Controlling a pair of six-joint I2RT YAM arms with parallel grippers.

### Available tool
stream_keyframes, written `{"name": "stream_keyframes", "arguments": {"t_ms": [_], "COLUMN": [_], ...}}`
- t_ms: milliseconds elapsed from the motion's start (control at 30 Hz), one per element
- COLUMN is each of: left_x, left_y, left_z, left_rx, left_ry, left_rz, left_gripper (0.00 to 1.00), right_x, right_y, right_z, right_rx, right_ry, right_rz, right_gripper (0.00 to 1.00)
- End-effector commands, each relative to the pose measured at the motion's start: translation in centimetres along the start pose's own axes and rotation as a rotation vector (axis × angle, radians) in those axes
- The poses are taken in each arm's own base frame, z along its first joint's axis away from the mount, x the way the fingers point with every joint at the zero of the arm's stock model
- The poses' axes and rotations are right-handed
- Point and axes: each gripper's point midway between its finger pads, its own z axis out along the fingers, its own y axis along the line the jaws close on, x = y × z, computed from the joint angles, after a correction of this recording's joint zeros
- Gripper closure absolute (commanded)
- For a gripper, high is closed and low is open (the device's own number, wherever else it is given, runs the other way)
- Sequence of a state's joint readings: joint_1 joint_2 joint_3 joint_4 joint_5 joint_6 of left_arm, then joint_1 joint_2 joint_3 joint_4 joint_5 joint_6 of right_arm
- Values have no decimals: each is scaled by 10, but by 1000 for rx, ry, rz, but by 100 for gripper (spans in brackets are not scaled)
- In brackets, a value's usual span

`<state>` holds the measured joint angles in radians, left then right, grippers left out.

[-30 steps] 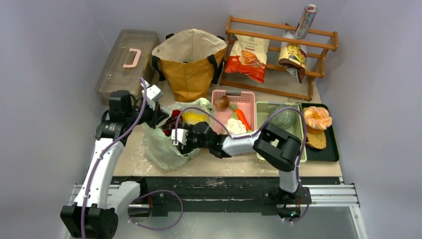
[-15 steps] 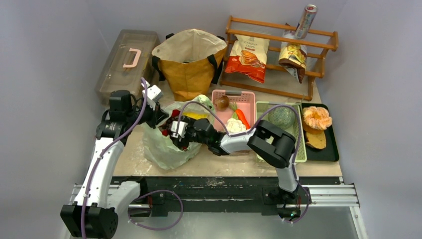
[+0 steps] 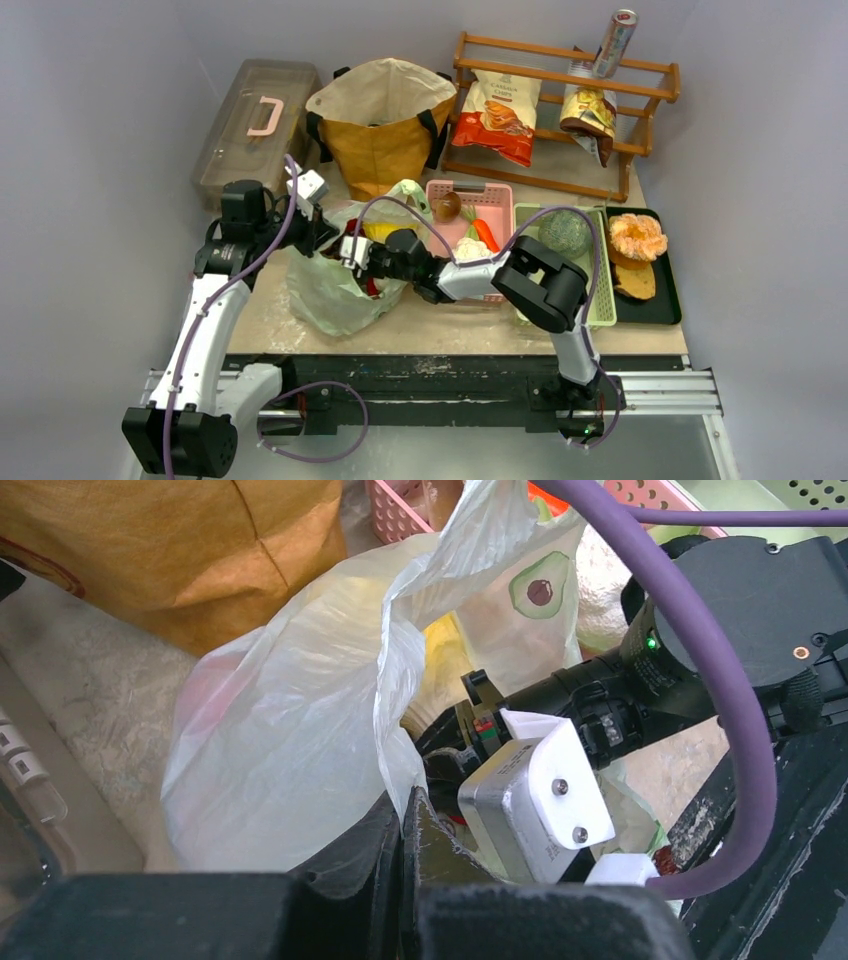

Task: Untie the knot of the grocery bags and take out the mixed food
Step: Pick up the fake fruit from the takeout bag.

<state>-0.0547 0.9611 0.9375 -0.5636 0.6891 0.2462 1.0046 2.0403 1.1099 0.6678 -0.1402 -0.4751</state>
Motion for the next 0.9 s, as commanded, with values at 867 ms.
{"name": "stream_keyframes", "arguments": {"t_ms": [867], "left_x": [-13], "left_y": [12], "left_z": [3], "left_rx": [-49], "left_ry": [-31], "left_rz": [16], "left_gripper": [100], "right_x": [-183], "right_y": [-99], "right_z": [-132], "right_rx": [166], "right_ry": [-282], "right_rz": [39], "right_gripper": [100]}}
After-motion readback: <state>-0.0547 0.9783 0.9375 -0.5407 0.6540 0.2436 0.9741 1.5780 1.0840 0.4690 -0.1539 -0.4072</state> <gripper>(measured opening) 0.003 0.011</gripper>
